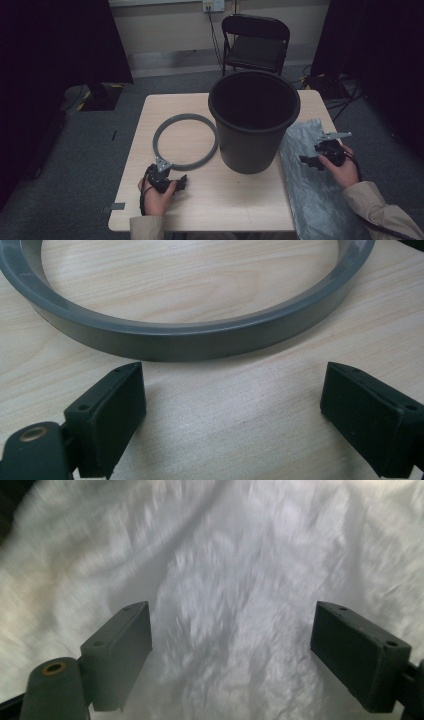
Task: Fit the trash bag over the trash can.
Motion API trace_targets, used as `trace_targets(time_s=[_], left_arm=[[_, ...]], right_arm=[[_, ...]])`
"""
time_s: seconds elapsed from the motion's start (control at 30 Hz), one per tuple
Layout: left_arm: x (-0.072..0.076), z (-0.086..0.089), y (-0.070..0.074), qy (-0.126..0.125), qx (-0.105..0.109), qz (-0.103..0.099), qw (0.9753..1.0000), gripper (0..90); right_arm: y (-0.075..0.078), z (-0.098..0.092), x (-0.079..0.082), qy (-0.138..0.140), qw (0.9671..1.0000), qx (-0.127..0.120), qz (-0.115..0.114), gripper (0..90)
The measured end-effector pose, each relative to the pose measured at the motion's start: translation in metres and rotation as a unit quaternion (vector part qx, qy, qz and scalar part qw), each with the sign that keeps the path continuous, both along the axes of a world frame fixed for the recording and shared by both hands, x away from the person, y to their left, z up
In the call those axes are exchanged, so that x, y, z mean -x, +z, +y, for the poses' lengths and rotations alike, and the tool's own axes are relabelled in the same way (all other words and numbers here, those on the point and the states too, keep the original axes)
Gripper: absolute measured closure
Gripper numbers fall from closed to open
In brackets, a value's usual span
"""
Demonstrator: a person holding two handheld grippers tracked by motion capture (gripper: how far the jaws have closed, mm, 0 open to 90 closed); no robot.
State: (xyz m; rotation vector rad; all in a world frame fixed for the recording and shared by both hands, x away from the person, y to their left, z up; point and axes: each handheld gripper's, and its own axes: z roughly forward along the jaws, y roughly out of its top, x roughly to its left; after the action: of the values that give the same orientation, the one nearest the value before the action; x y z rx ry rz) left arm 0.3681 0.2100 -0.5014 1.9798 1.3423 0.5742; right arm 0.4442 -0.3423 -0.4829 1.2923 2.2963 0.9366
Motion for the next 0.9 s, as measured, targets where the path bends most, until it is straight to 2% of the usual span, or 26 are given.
trace_targets(time_s=[0.07, 0.1, 0.17, 0.2, 0.23, 0.27, 0.3, 0.33, 0.37, 0.4, 0.43, 0.5, 0.57, 0.7, 0.73, 0.8, 0.9], left_arm=[[0.000, 0.000, 0.000, 0.000, 0.001, 0.000, 1.0000, 10.3], [0.000, 0.000, 0.000, 0.000, 0.001, 0.000, 1.0000, 10.3], [0.000, 0.000, 0.000, 0.000, 0.001, 0.000, 1.0000, 10.3], [0.000, 0.000, 0.000, 0.000, 0.001, 0.000, 1.0000, 10.3], [0.000, 0.000, 0.000, -0.001, 0.000, 0.001, 1.0000, 10.2], [0.000, 0.000, 0.000, -0.001, 0.000, 0.001, 1.0000, 10.2], [0.000, 0.000, 0.000, -0.001, 0.000, 0.001, 1.0000, 10.2], [0.000, 0.000, 0.000, -0.001, 0.000, 0.001, 1.0000, 10.2], [0.000, 0.000, 0.000, 0.000, 0.001, 0.000, 1.0000, 10.2], [0.000, 0.000, 0.000, 0.000, 0.001, 0.000, 1.0000, 10.2], [0.000, 0.000, 0.000, 0.000, 0.001, 0.000, 1.0000, 10.2], [0.000, 0.000, 0.000, -0.001, 0.000, 0.000, 1.0000, 10.2], [0.000, 0.000, 0.000, -0.001, 0.000, 0.001, 1.0000, 10.2], [0.000, 0.000, 0.000, 0.000, 0.001, 0.000, 1.0000, 10.2], [0.000, 0.000, 0.000, 0.000, 0.001, 0.001, 1.0000, 10.2], [0.000, 0.000, 0.000, 0.000, 0.001, 0.001, 1.0000, 9.6], [-0.001, 0.000, 0.000, -0.001, 0.000, 0.001, 1.0000, 9.5]], right_arm=[[-0.007, 0.000, 0.004, 0.006, 0.9999, 0.004, 0.007, 16.4], [-0.010, 0.000, 0.009, 0.014, 0.9998, 0.014, -0.004, 16.5], [-0.010, 0.000, 0.018, 0.018, 0.9997, 0.012, -0.005, 16.3], [-0.010, 0.001, 0.025, 0.030, 0.9995, 0.010, -0.005, 16.3], [-0.010, 0.002, 0.029, 0.043, 0.9990, 0.013, -0.004, 16.3], [-0.010, 0.002, 0.029, 0.043, 0.9990, 0.013, -0.004, 16.3], [-0.004, 0.004, 0.036, 0.056, 0.9983, 0.011, 0.015, 17.8], [-0.004, 0.004, 0.036, 0.056, 0.9983, 0.011, 0.015, 17.8], [0.004, 0.002, 0.033, 0.039, 0.9992, 0.003, 0.001, 15.3], [0.004, 0.002, 0.033, 0.039, 0.9992, 0.003, 0.001, 15.3], [0.009, 0.000, 0.023, 0.019, 0.9997, 0.012, -0.003, 15.6], [0.009, -0.001, 0.010, 0.000, 0.9998, 0.020, -0.001, 15.4], [0.006, 0.001, -0.003, -0.012, 0.9996, 0.020, 0.013, 15.6], [-0.004, 0.009, -0.012, -0.008, 0.9992, 0.027, 0.027, 12.6], [-0.008, 0.016, -0.010, -0.004, 0.9996, 0.027, 0.008, 12.3], [-0.008, 0.018, -0.009, -0.003, 0.9996, 0.026, 0.009, 12.3], [-0.009, 0.024, -0.007, 0.013, 0.9996, 0.022, 0.008, 13.1]])
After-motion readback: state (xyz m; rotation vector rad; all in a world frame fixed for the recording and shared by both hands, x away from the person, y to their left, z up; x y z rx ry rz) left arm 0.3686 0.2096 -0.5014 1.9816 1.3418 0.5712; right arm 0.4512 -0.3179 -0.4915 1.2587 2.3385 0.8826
